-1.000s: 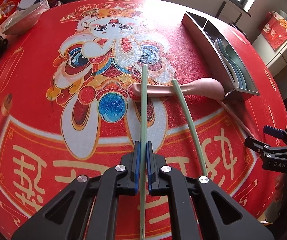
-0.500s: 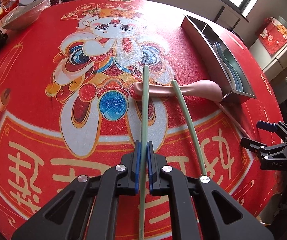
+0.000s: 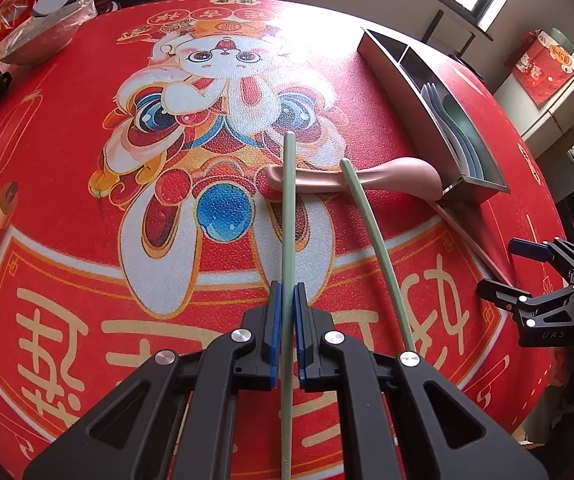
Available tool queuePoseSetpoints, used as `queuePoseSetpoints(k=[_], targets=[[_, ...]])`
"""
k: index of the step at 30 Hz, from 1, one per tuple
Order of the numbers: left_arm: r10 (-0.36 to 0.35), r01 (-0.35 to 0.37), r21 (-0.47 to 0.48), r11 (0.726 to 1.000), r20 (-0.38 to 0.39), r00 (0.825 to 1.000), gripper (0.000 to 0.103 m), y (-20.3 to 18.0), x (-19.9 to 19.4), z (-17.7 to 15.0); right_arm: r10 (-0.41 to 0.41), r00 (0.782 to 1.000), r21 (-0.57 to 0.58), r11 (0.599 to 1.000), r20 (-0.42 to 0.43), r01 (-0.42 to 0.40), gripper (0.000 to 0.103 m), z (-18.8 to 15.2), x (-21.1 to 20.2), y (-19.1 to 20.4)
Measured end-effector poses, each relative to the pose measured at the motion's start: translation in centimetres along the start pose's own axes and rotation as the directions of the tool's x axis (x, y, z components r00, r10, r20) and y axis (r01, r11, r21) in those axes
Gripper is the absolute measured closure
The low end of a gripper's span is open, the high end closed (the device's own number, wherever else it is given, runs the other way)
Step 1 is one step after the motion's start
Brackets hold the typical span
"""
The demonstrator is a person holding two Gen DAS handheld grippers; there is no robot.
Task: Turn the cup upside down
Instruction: 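Grasp the long pink chopstick with the right gripper while the left gripper holds the green chopstick, then carry the pink chopstick into the steel tray with the right gripper while the left gripper holds the green chopstick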
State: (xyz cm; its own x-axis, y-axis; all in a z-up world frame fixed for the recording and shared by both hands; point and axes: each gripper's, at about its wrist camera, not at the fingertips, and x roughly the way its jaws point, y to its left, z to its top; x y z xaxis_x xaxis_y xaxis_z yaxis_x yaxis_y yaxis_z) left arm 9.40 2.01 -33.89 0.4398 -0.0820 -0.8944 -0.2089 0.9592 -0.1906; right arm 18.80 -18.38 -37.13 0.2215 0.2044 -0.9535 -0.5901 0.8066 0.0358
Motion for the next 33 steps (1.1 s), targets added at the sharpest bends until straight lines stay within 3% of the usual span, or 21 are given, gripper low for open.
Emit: queuePoseSetpoints(k=[9,17,27,33], targets=[[-0.003,0.003,-0.001,1.0,0.0,1.0,0.096,0.0,0.0,0.0,0.02,1.0,-0.026,0.999,0.018,-0.02,0.056,0.2,-0.8,1.1],[-0.005,0.005,-0.001,1.0,0.001,1.0,0.096,0.1,0.0,0.0,0.073,0.997,-0.028,0.997,-0.014,-0.074,0.09,-0.9,-1.5,0.3],[-0.012,0.012,0.005,1.0,-0.001,1.0,0.097,0.1,0.0,0.0,0.135,0.991,-0.028,0.99,-0.024,-0.135,0.096,-2.2,-2.1,0.6],[-0.053,0.053,-0.023,0.998,-0.009,0.999,0.097,0.8,-0.4,0.1,0.195,0.98,-0.007,0.981,-0.05,-0.195,0.097,-3.5,-2.6,0.8]])
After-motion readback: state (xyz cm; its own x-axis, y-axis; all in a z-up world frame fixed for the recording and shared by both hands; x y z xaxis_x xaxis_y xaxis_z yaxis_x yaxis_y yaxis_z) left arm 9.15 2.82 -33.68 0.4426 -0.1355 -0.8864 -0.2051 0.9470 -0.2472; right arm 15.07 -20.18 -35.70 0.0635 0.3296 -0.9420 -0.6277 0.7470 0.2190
